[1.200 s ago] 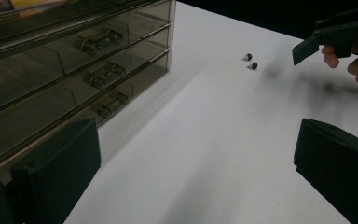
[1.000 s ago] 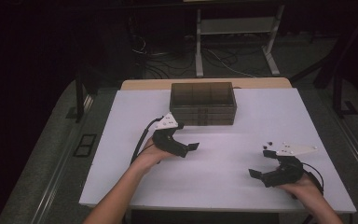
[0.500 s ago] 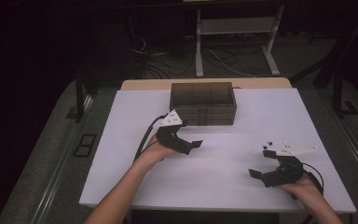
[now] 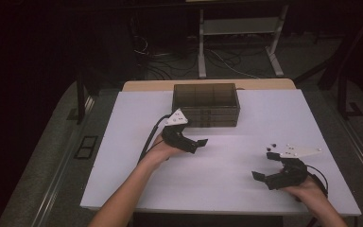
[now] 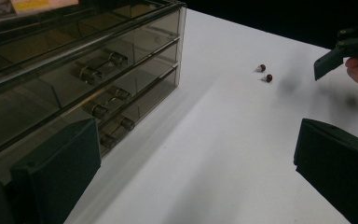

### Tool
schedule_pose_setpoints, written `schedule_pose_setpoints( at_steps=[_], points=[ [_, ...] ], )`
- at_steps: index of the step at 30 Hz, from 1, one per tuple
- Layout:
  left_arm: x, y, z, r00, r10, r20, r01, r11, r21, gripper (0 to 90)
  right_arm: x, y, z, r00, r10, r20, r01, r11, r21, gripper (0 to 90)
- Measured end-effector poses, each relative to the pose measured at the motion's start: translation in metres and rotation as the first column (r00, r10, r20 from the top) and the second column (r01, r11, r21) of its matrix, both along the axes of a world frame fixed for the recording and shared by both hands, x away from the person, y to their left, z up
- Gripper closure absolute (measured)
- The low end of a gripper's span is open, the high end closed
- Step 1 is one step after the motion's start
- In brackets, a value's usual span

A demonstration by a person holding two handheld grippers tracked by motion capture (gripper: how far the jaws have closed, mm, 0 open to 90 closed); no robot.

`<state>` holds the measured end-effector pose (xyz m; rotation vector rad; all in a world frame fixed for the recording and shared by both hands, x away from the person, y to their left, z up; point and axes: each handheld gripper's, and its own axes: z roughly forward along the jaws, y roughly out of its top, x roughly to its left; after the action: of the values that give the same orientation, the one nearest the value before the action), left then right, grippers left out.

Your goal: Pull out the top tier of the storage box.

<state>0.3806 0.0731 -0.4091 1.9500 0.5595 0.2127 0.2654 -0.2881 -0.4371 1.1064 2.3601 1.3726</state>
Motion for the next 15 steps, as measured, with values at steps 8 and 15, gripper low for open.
schedule_pose_setpoints(
  at_steps=[8, 15],
  points=[
    [0.005, -0.006, 0.000, 0.9999, 0.007, 0.009, -0.007, 1.0000, 0.002, 0.0, 0.000, 0.000, 0.000, 1.0000, -0.002, 0.000, 0.002, 1.000, 0.002, 0.5],
    [0.010, -0.012, 0.000, 0.9998, 0.008, 0.016, -0.008, 1.0000, 0.006, 0.0, 0.000, 0.000, 0.000, 1.0000, -0.002, -0.001, 0.002, 1.000, 0.003, 0.5]
  ],
)
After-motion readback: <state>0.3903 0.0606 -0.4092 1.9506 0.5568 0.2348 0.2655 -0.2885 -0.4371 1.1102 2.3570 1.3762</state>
